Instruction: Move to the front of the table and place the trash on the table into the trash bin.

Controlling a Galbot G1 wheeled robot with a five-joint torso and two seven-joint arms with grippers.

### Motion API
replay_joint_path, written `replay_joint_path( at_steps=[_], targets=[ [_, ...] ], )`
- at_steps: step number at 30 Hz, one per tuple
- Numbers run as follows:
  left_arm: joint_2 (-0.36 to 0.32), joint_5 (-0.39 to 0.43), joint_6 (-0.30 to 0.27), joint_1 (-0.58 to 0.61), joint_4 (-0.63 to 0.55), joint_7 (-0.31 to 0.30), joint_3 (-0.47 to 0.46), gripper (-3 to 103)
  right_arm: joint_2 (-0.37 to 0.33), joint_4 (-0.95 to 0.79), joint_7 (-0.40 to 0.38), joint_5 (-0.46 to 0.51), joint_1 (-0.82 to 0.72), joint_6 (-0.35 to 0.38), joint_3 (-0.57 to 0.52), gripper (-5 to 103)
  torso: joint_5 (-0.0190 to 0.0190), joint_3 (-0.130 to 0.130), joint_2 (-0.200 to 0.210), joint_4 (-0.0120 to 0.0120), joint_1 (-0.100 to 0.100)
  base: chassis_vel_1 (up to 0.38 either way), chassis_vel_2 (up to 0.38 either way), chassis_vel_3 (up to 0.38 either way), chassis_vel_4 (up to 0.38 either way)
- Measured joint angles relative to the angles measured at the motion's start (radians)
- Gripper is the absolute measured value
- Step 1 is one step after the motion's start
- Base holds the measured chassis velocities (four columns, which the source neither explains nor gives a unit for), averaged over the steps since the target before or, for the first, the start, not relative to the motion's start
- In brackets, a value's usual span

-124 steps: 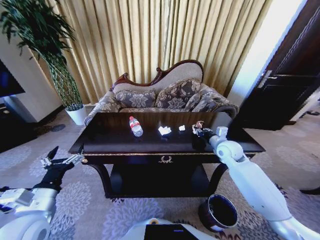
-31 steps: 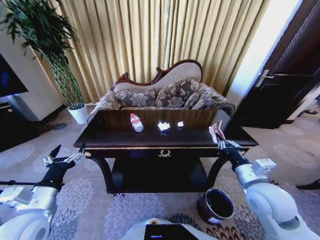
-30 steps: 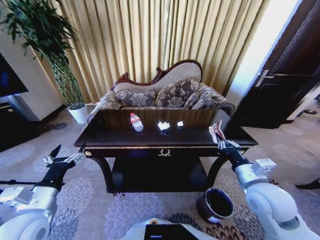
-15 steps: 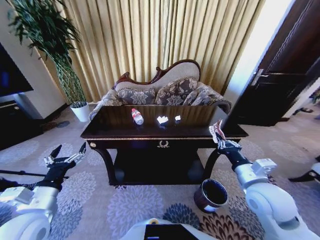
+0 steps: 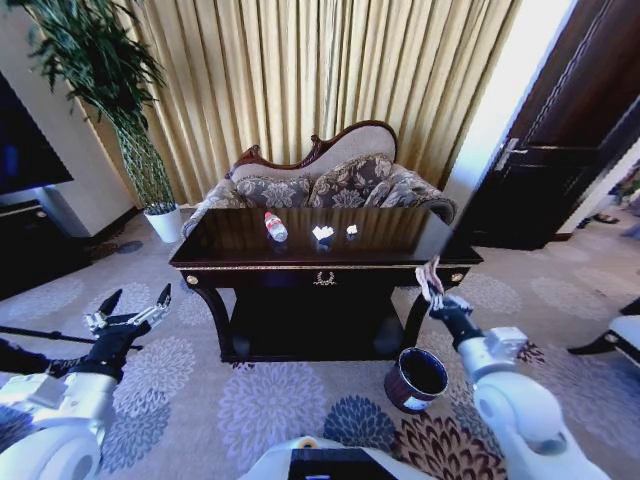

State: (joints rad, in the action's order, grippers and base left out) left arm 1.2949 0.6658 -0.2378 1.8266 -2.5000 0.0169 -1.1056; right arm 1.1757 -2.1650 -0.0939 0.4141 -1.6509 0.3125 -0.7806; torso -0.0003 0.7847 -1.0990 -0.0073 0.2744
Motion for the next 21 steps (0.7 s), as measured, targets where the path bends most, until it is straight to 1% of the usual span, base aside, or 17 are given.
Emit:
replay_joint_path(
  at_steps=[2, 3, 5, 6, 9, 10, 11, 12, 13, 15, 16, 17, 18, 19, 21],
  targets=[
    [-0.001, 0.000, 0.000, -0.005, 0.000, -0.001, 0.001, 100, 0.012, 0.111, 0.015, -0.058, 0.006, -0.014, 0.023, 0, 0.0000, 0.000, 0.000, -0.0002, 0.000, 0.000, 0.000, 0.000, 0.000],
    [-0.001, 0.000, 0.000, -0.005, 0.000, -0.001, 0.001, 100, 0.012, 0.111, 0.015, -0.058, 0.006, -0.014, 0.023, 0, 0.0000, 0.000, 0.000, -0.0002, 0.000, 0.000, 0.000, 0.000, 0.000],
    [0.001, 0.000, 0.000, -0.008, 0.000, -0.002, 0.002, 100, 0.021, 0.256, 0.024, -0.105, 0.048, -0.033, 0.045, 0, 0.0003, 0.000, 0.000, -0.0002, 0.000, 0.000, 0.000, 0.000, 0.000],
    [0.001, 0.000, 0.000, -0.008, 0.000, -0.002, 0.002, 100, 0.021, 0.256, 0.024, -0.105, 0.048, -0.033, 0.045, 0, 0.0003, 0.000, 0.000, -0.0002, 0.000, 0.000, 0.000, 0.000, 0.000],
    [0.010, -0.003, 0.001, -0.007, 0.000, -0.001, -0.001, 100, 0.013, 0.470, 0.026, -0.133, 0.141, -0.057, 0.072, 0, 0.0001, 0.000, 0.000, 0.0000, 0.000, 0.000, 0.000, 0.000, 0.000],
    [0.010, -0.003, 0.001, -0.007, 0.000, -0.001, -0.001, 100, 0.013, 0.470, 0.026, -0.133, 0.141, -0.057, 0.072, 0, 0.0001, 0.000, 0.000, 0.0000, 0.000, 0.000, 0.000, 0.000, 0.000],
    [0.011, -0.003, 0.001, -0.007, 0.000, -0.001, -0.001, 100, 0.009, 0.506, 0.027, -0.137, 0.161, -0.060, 0.075, 0, 0.0002, 0.000, 0.000, -0.0001, 0.000, 0.000, 0.000, 0.000, 0.000],
    [0.011, -0.005, 0.003, -0.007, 0.000, -0.001, -0.001, 100, 0.001, 0.618, 0.028, -0.164, 0.224, -0.075, 0.086, 0, 0.0001, 0.000, 0.000, 0.0004, 0.000, 0.000, 0.000, 0.000, 0.000],
    [0.011, -0.005, 0.003, -0.007, 0.000, -0.001, -0.001, 100, 0.001, 0.618, 0.028, -0.164, 0.224, -0.075, 0.086, 0, 0.0001, 0.000, 0.000, 0.0004, 0.000, 0.000, 0.000, 0.000, 0.000],
    [0.011, -0.007, 0.005, -0.006, 0.000, 0.000, -0.001, 100, -0.009, 0.790, 0.031, -0.206, 0.306, -0.103, 0.102, 0, 0.0003, 0.000, 0.000, 0.0001, 0.000, 0.000, 0.000, 0.000, 0.000],
    [0.011, -0.007, 0.005, -0.006, 0.000, 0.000, -0.001, 100, -0.009, 0.790, 0.031, -0.206, 0.306, -0.103, 0.102, 0, 0.0003, 0.000, 0.000, 0.0001, 0.000, 0.000, 0.000, 0.000, 0.000],
    [0.011, -0.008, 0.010, -0.005, 0.000, 0.000, -0.001, 100, -0.014, 0.858, 0.031, -0.218, 0.338, -0.112, 0.109, 0, 0.0003, 0.000, 0.000, 0.0000, 0.000, 0.000, 0.000, 0.000, 0.000],
    [0.011, -0.008, 0.010, -0.005, 0.000, 0.000, -0.001, 100, -0.014, 0.858, 0.031, -0.218, 0.338, -0.112, 0.109, 0, 0.0003, 0.000, 0.000, 0.0000, 0.000, 0.000, 0.000, 0.000, 0.000],
    [0.010, -0.009, 0.015, -0.001, 0.000, 0.001, -0.002, 100, -0.021, 0.921, 0.033, -0.234, 0.368, -0.118, 0.113, 0, 0.0001, 0.000, 0.000, 0.0000, 0.000, 0.000, 0.000, 0.000, 0.000],
    [0.009, -0.009, 0.018, 0.003, 0.000, 0.003, -0.009, 100, -0.027, 0.989, 0.038, -0.247, 0.401, -0.128, 0.115, 0, 0.0001, 0.000, 0.000, 0.0000, 0.000, 0.000, 0.000, 0.000, 0.000]
  ],
)
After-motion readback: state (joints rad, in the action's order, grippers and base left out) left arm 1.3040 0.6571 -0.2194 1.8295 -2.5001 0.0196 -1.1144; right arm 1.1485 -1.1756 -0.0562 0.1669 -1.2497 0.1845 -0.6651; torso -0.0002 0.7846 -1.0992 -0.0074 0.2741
